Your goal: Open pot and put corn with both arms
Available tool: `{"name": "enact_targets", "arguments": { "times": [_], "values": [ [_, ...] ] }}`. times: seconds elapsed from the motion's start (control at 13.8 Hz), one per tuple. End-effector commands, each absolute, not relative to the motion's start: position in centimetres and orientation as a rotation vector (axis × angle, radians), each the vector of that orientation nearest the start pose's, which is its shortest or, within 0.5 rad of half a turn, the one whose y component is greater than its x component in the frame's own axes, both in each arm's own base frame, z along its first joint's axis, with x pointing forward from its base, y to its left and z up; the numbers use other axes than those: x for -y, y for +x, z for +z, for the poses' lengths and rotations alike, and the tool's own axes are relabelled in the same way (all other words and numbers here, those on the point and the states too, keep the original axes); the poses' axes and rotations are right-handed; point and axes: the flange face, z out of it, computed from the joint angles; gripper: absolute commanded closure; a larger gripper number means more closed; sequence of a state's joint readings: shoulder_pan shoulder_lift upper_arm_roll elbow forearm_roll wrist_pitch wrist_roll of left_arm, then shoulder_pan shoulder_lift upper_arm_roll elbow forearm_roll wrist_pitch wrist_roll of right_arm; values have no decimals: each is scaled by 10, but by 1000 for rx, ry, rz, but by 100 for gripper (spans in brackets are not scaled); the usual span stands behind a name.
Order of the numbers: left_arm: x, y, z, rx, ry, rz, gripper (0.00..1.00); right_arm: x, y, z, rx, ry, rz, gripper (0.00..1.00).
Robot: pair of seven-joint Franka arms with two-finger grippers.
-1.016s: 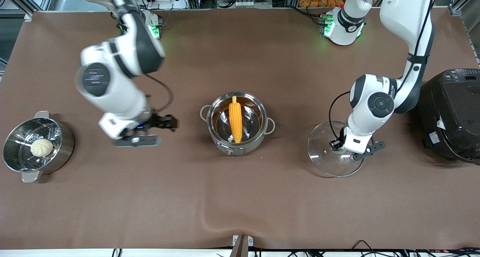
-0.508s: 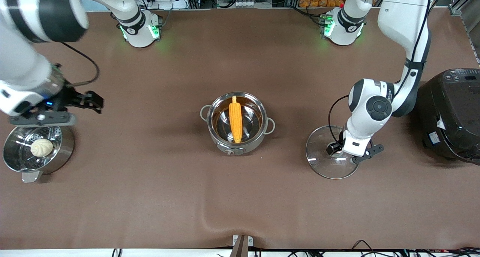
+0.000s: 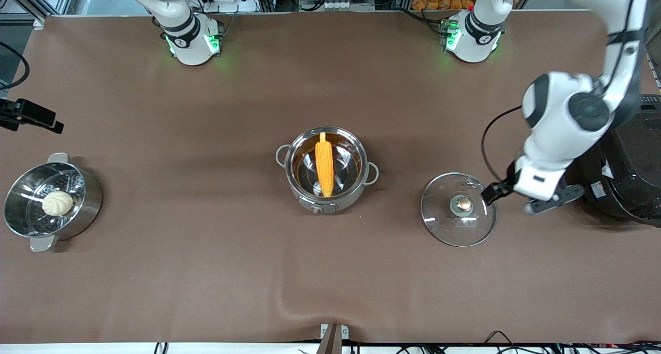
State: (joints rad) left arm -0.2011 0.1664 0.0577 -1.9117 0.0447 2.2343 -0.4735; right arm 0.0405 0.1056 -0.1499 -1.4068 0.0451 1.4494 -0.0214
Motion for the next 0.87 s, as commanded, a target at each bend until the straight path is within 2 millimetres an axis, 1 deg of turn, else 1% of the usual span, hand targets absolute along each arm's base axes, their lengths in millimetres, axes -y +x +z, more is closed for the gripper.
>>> {"name": "enact_targets", "arguments": {
  "times": [0.0,0.15,0.22,0.29,0.36,0.51,0.58,0.65,0.73,0.8],
  "values": [
    [76,577,494,344,-3095,-238,0,52,569,640,-119,-3116,80,0],
    [82,562,531,287,-3092,-166,0,49,559,650,-104,-3136,57,0],
    [77,556,551,253,-3091,-156,0,45,558,652,-88,-3176,54,0],
    [74,551,569,206,-3093,-147,0,35,555,656,-54,-3209,53,0],
    [71,548,584,143,-3102,-119,0,30,548,660,-41,-3211,53,0],
    [71,535,619,40,-3103,-55,0,34,538,657,-56,-3196,52,0],
    [68,533,636,-6,-3104,-25,0,34,538,660,-54,-3197,31,0],
    [69,532,647,-51,-3123,13,0,35,540,660,-55,-3194,18,0],
    [66,532,655,-81,-3133,35,0,38,542,659,-63,-3183,15,0],
    [68,529,661,-126,-3139,53,0,43,542,659,-78,-3163,9,0]
  ]
}}
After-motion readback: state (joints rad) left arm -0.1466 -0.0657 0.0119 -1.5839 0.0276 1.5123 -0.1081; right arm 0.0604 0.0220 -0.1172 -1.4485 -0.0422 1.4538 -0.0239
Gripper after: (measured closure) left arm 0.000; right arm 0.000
